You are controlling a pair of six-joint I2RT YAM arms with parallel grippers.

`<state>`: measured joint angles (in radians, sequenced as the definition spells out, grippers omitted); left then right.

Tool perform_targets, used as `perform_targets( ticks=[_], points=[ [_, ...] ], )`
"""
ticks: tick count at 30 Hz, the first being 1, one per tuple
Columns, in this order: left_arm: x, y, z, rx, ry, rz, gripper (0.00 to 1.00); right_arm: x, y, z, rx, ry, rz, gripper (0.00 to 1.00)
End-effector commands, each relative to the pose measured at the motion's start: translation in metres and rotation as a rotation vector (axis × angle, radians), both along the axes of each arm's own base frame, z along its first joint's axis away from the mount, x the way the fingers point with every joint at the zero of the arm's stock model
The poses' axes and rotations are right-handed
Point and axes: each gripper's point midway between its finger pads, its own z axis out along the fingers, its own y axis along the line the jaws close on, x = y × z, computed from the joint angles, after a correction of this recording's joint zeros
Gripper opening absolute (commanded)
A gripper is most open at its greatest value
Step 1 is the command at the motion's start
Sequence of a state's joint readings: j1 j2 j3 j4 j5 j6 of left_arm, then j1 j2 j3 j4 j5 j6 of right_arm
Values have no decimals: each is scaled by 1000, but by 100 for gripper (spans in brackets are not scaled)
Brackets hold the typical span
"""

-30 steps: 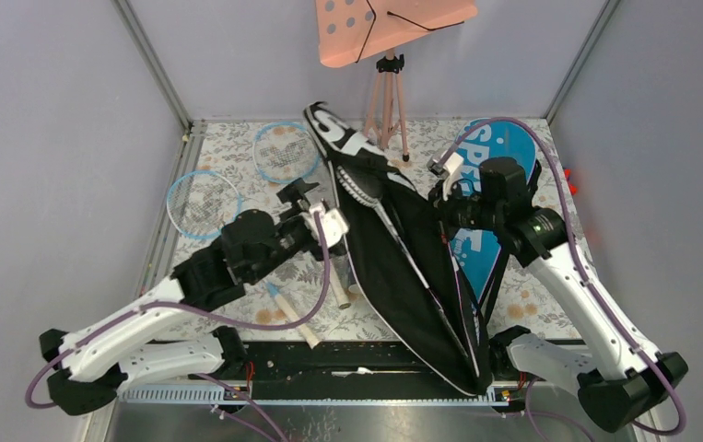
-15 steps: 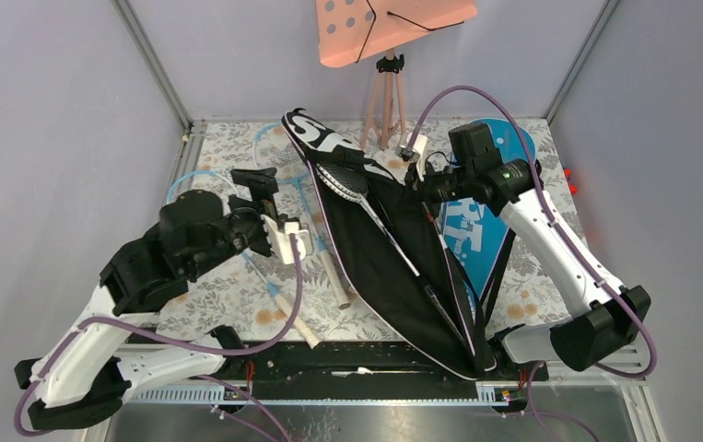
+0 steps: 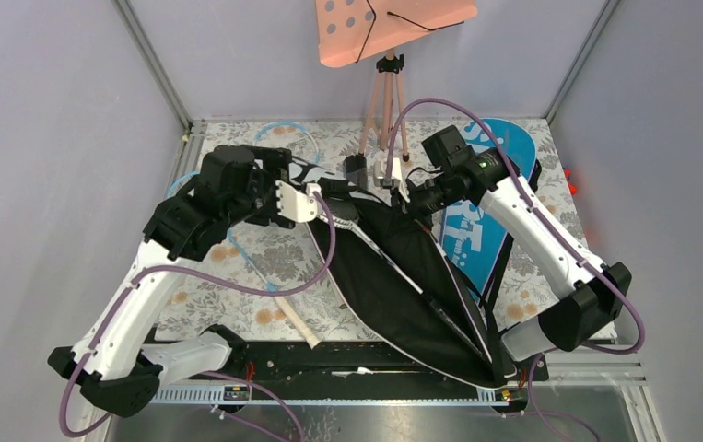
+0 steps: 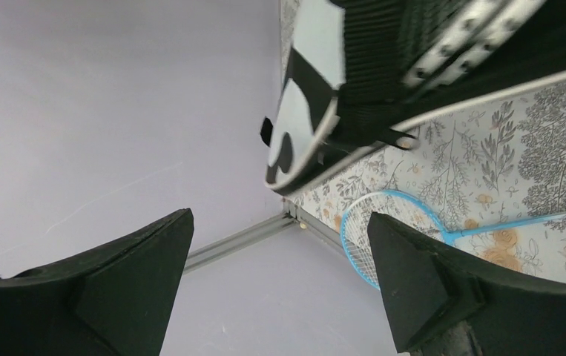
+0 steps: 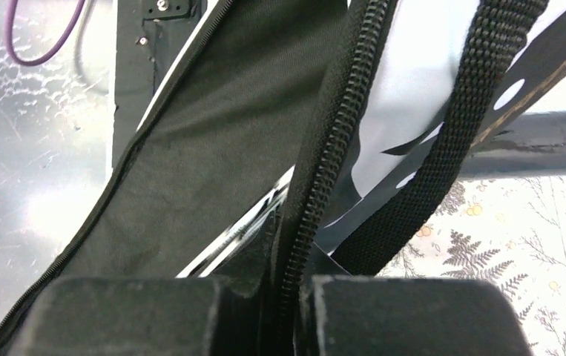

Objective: Pack up the badminton gear
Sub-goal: Zip the racket bag at the center of the board.

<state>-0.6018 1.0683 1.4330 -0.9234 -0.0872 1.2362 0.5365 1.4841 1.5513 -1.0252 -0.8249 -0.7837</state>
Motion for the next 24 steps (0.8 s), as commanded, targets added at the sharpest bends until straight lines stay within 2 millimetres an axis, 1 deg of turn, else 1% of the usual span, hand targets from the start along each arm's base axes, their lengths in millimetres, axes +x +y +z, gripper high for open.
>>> perform_targets(
  ticks=[1,5,7,9,11,14,16,19,21,22,23,24],
  points=[
    [15,-1,6,-1,-11,-63,99,-8,14,36,120,-127,135,0],
    [19,11,-31,23,110,-78,97,-5,16,39,122,-127,144,0],
    [22,17,-47,35,147,-82,97,-13,15,39,121,-113,191,0],
    [28,19,-61,50,179,-81,96,-26,14,39,125,-111,270,0],
    [35,16,-69,51,206,-82,95,-37,11,31,95,-113,344,0],
    [41,11,-75,56,227,-108,93,-48,12,20,47,-107,418,0],
    [43,7,-78,64,234,-137,91,-51,13,16,33,-99,444,0],
    [37,1,-87,71,244,-198,89,-53,16,16,43,-96,466,0],
    [33,-1,-92,78,250,-227,82,-49,19,18,53,-108,458,0],
    [30,-1,-95,85,256,-239,72,-46,22,20,58,-118,446,0],
    [27,0,-98,92,261,-247,67,-42,24,21,59,-124,424,0],
    [24,1,-102,101,270,-255,55,-35,28,23,62,-134,394,0]
  ],
)
